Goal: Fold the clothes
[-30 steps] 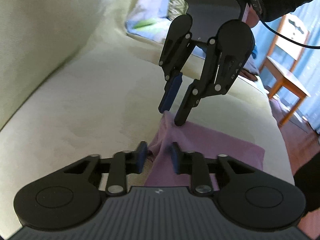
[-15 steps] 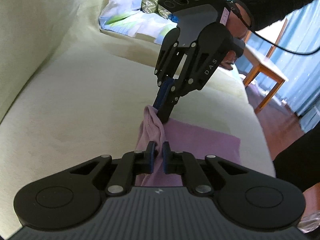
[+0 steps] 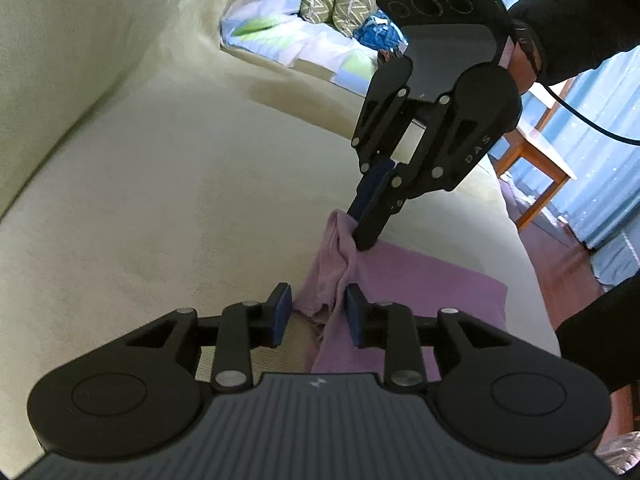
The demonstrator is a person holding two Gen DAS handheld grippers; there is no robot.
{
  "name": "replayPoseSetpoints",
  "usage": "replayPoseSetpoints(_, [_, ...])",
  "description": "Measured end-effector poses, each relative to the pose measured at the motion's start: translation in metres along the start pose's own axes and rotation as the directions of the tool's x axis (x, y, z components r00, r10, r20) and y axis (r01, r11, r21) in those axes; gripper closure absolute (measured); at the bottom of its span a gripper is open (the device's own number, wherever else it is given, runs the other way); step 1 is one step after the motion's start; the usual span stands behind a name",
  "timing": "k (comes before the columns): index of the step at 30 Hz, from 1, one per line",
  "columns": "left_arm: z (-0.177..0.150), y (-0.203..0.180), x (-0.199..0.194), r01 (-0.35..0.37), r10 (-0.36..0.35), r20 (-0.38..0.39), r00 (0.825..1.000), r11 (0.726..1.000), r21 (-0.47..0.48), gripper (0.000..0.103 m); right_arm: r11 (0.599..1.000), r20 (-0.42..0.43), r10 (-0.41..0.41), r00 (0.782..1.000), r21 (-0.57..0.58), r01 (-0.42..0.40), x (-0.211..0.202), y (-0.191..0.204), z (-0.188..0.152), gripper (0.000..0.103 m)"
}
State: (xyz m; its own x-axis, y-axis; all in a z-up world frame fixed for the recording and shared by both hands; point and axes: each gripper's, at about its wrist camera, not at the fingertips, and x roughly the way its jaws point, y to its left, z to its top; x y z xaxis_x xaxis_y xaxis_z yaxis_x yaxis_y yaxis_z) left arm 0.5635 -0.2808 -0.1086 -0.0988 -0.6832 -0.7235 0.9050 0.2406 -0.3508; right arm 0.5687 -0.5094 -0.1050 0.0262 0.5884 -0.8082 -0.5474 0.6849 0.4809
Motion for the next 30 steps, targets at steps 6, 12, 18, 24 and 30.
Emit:
replayPoseSetpoints(6, [0.009,-0.009,-0.005,0.081,-0.079,-0.049,0.996,0.996,0.033,0.097,1.0,0.003,0.003,1.0,0.01,-0.003,-0.001,0.002,0.003,0.098])
replayPoseSetpoints(12, [0.009,0.015,0.006,0.116,-0.131,-0.094,0.987,0.981,-0.156,0.097,1.0,-0.003,0.006,1.0,0.001,-0.006,0.006,0.005,0.006,0.098])
replayPoseSetpoints(18, [0.01,0.017,0.005,0.064,-0.078,-0.079,0.994,0.984,-0.166,0.097,0.999,0.017,-0.033,0.999,0.037,0.032,0.007,0.005,0.0,0.09])
replayPoseSetpoints(24, [0.015,-0.015,-0.002,0.012,-0.015,-0.082,0.997,1.0,-0.028,0.097,0.996,0.066,-0.05,0.997,0.07,0.046,0.004,0.011,-0.005,0.089])
replayPoseSetpoints(30, [0.01,-0.039,-0.001,0.007,0.001,-0.091,0.996,0.995,0.098,0.097,0.998,0.098,-0.001,0.995,0.06,-0.005,-0.006,0.015,-0.009,0.089])
